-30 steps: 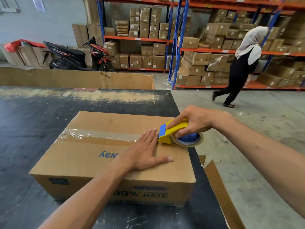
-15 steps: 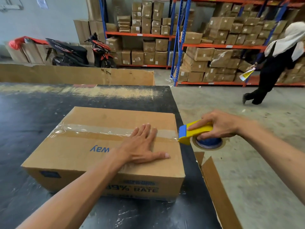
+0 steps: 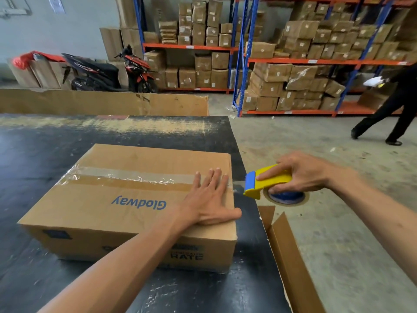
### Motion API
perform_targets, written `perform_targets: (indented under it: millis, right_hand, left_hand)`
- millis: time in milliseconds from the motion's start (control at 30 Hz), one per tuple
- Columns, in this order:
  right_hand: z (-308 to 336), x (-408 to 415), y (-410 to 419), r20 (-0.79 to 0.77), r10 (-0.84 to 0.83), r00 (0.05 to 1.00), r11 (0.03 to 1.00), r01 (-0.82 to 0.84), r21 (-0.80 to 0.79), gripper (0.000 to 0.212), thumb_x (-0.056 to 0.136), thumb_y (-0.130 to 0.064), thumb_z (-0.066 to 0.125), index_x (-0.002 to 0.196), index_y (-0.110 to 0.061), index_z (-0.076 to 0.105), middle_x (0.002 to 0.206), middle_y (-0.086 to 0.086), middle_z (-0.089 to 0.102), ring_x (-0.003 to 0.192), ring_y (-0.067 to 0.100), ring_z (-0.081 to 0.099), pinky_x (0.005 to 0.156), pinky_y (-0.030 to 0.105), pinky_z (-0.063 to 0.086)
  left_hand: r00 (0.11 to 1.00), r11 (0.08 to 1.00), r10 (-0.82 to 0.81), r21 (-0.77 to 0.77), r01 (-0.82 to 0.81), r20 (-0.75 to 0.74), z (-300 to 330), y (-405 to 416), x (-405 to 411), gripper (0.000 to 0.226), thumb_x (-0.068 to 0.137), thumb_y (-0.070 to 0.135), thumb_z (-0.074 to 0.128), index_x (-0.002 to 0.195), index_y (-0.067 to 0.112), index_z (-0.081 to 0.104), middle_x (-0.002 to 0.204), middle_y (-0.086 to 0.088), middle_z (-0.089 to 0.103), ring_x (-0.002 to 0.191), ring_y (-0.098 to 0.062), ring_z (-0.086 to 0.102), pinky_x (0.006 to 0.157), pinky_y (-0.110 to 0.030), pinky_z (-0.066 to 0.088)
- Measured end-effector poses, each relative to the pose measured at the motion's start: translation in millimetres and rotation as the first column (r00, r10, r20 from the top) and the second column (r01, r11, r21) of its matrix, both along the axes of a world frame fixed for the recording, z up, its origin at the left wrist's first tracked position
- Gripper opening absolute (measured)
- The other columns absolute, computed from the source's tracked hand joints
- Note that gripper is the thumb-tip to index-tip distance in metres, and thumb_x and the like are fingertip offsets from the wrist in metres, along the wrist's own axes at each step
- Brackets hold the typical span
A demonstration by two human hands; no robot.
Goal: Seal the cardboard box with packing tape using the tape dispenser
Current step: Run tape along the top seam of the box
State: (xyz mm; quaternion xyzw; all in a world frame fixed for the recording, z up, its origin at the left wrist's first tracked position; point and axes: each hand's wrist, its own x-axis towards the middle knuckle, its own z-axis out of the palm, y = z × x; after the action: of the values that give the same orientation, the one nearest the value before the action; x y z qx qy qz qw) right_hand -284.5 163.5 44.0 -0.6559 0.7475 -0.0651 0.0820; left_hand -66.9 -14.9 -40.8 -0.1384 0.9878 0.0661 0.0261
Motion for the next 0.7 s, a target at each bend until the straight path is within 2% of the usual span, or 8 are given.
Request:
perform_targets:
  millis: [200,267,333,400,467,567,633,700]
  right_hand:
    - [-26,19,-24,-0.158,0.054,0.986,0.998,-0.047,0.047,0.041,0.079,-0.062,0.064,0.12,-0.06,0.063,0.073,-0.014,0.046,0.067,0.008,0.045,0.06,0.021,0.034]
    - [-35,33,-32,-0.179,0.115,0.977,0.985,-0.088,0.151,0.041,0.081,-0.06,0.063,0.122,-0.058,0.063,0.079,-0.012,0.048,0.073,0.01,0.048,0.063,0.025,0.039]
    - [-46,42,-35,-0.185,0.112,0.976,0.982,-0.08,0.171,0.041,0.082,-0.061,0.059,0.123,-0.058,0.062,0.08,-0.009,0.049,0.075,0.012,0.049,0.066,0.032,0.044]
    - [-48,40,-33,-0.23,0.066,0.971,0.985,-0.028,0.168,0.042,0.083,-0.06,0.058,0.125,-0.059,0.06,0.081,-0.008,0.048,0.077,0.015,0.051,0.068,0.035,0.047]
    - [-43,34,-28,-0.257,0.022,0.966,0.985,0.024,0.173,0.043,0.084,-0.059,0.059,0.127,-0.059,0.059,0.083,-0.009,0.047,0.079,0.016,0.052,0.069,0.034,0.046]
    - [-36,30,-17,-0.275,-0.029,0.961,0.991,0.064,0.118,0.042,0.082,-0.059,0.06,0.124,-0.062,0.059,0.08,-0.012,0.044,0.079,0.014,0.051,0.066,0.031,0.039]
    - [-34,25,-10,-0.268,-0.077,0.96,0.992,0.101,0.075,0.04,0.082,-0.06,0.061,0.122,-0.063,0.059,0.079,-0.012,0.043,0.078,0.012,0.045,0.066,0.029,0.032]
    - [-33,22,-2,-0.247,-0.123,0.961,0.989,0.139,0.047,0.04,0.082,-0.062,0.061,0.121,-0.064,0.059,0.079,-0.013,0.044,0.078,0.011,0.044,0.067,0.029,0.031]
  left_hand:
    - [1.0,1.0,0.007,-0.021,-0.008,-0.021,-5,-2,-2,0.109,0.083,0.084,0.031,0.16,0.016,-0.005,0.167,-0.01,-0.014,0.153,-0.023,-0.014,0.122,-0.054,-0.008]
    - [1.0,1.0,-0.002,-0.02,0.002,-0.009,-5,-3,-1,0.111,0.082,0.087,0.028,0.16,0.015,-0.006,0.167,-0.01,-0.015,0.153,-0.023,-0.015,0.122,-0.054,-0.008]
    - [1.0,0.999,0.022,0.049,-0.022,0.001,-2,-4,-2,0.11,0.081,0.089,0.021,0.16,0.016,-0.003,0.167,-0.006,-0.014,0.153,-0.021,-0.014,0.122,-0.055,-0.008]
    - [0.989,0.971,0.137,0.204,-0.122,-0.059,4,0,-11,0.097,0.088,0.082,0.013,0.159,0.015,0.014,0.168,-0.005,0.002,0.154,-0.023,-0.001,0.122,-0.056,-0.005]
    - [0.953,0.943,0.275,0.229,-0.241,-0.129,6,11,-29,0.076,0.098,0.066,0.017,0.15,0.012,0.03,0.161,-0.009,0.02,0.15,-0.03,0.014,0.121,-0.058,0.0]
    - [0.913,0.912,0.403,0.115,-0.394,-0.07,2,28,-52,0.071,0.099,0.044,0.033,0.154,0.004,0.015,0.161,-0.02,0.009,0.149,-0.039,0.004,0.118,-0.063,-0.005]
    - [0.904,0.899,0.427,0.11,-0.424,-0.012,0,30,-58,0.075,0.099,0.038,0.031,0.158,0.003,0.001,0.165,-0.023,-0.008,0.151,-0.041,-0.012,0.117,-0.063,-0.011]
    - [0.914,0.91,0.406,0.106,-0.402,-0.015,-1,27,-57,0.075,0.099,0.036,0.03,0.158,0.003,-0.001,0.165,-0.021,-0.012,0.151,-0.039,-0.016,0.118,-0.062,-0.011]
